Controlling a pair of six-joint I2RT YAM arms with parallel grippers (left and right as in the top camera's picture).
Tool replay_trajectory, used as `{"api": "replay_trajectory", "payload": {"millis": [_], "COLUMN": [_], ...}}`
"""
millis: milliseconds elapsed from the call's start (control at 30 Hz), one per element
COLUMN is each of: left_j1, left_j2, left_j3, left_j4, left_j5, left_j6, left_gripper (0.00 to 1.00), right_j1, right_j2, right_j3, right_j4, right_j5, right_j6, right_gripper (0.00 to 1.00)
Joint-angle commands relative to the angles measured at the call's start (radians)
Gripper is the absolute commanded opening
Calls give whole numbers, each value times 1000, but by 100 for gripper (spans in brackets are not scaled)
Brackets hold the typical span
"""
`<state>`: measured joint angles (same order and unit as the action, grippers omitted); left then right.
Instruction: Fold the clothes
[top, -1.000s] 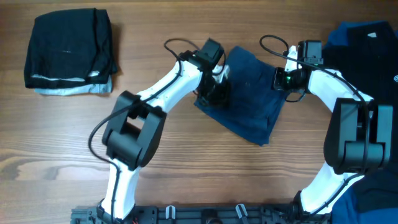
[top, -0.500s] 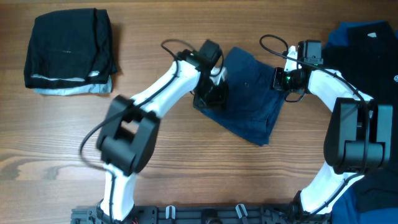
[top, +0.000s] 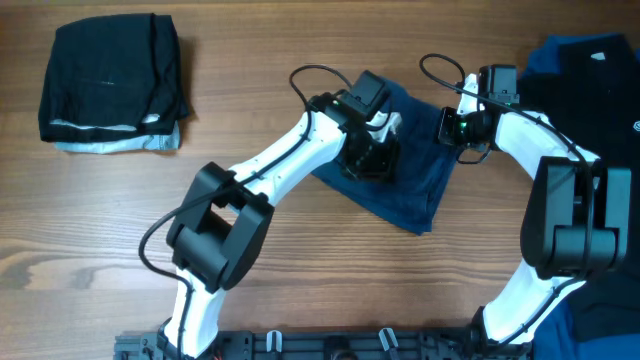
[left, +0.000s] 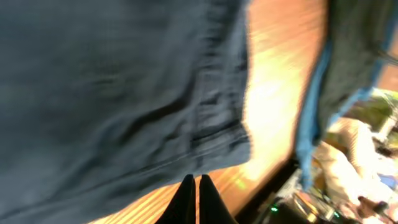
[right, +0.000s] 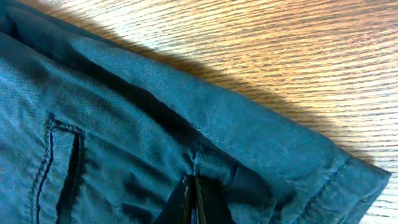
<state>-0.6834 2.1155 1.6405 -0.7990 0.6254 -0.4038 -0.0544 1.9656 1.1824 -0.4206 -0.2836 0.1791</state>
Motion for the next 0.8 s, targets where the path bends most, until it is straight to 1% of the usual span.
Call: {"api": "replay_trajectory", "payload": {"millis": [0,167,300,367,500,600,767], "left_j1": [-4,-5,-8,-8,-10,-10,-27], "left_j2": [11,11,27,37,64,90,142], "left_j3": [-4,-5,-23,-63,-161,-221,-272], "left_j4": [34,39,79,124,249,310,317], "left_j5": [119,163,188,227,227,231,227], "left_j6": [-35,-50,-54,-58,-120,-137,-142], "left_gripper": [4,4,4,4,4,4,4], "right_j1": [9,10,9,9,9,9,9], "right_j2": [39,39,39,39,39,39,39], "right_j3": [-18,-18,-18,-18,-18,-18,-18], "right_j4": [-6,-6,-6,-5,-5,-3,-2], "right_j5": [-40,-49,-55,-55,-55,-55,-55], "right_j6": [11,11,11,11,11,11,11], "right_gripper": [4,4,4,4,4,4,4]}}
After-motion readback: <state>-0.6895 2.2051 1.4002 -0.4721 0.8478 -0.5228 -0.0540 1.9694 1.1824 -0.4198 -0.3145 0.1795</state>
